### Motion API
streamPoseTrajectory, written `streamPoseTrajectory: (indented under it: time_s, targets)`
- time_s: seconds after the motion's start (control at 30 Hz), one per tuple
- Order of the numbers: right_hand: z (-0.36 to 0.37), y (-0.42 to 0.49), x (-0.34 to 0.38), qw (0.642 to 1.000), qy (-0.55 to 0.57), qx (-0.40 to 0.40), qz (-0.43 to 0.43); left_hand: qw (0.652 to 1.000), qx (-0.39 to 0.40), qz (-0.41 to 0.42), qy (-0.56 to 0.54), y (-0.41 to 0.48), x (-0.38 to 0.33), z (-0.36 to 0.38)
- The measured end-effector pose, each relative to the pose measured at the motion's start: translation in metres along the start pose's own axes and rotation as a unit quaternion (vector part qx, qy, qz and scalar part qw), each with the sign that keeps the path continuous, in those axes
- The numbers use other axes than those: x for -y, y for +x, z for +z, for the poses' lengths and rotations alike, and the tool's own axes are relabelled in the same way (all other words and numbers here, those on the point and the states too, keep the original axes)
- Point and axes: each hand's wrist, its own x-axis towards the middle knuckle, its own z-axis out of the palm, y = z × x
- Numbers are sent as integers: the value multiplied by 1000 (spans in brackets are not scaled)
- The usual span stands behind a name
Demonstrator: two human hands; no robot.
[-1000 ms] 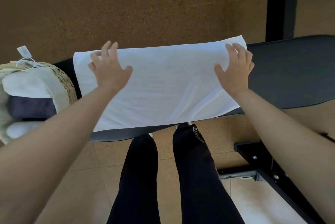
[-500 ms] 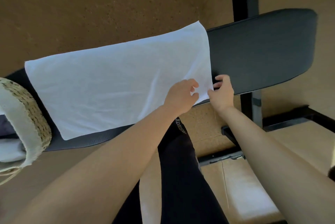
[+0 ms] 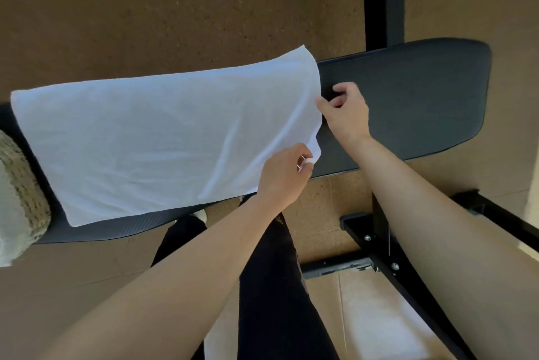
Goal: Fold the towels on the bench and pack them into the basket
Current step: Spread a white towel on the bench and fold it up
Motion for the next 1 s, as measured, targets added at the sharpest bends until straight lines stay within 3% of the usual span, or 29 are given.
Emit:
streamPoseTrajectory:
  time_s: [0.13, 0.3, 0.47, 0.57, 0.7, 0.8, 1.0]
  targets:
    - [16, 41, 51, 986, -132, -19, -103, 998, -24, -35, -56, -6, 7, -17]
    - [36, 63, 89, 965, -238, -1, -108, 982, -65, -93, -151, -16, 21, -44]
    - [53, 48, 124, 989, -96, -32, -109, 940, -149, -152, -267, -36, 53, -80]
    - [69, 28, 155, 994, 14, 24, -104, 904, -190, -177, -338, -56, 82, -102]
    - [108, 0, 197, 991, 69, 80, -87, 867, -238, -214, -383, -87, 124, -123]
    - [142, -19, 222, 988, 86, 104, -75, 829, -274, -248, -420, -108, 152, -135]
    - [211, -60, 255, 977, 33, 159, -135, 779, -341, -273, -451, -140, 200, -161]
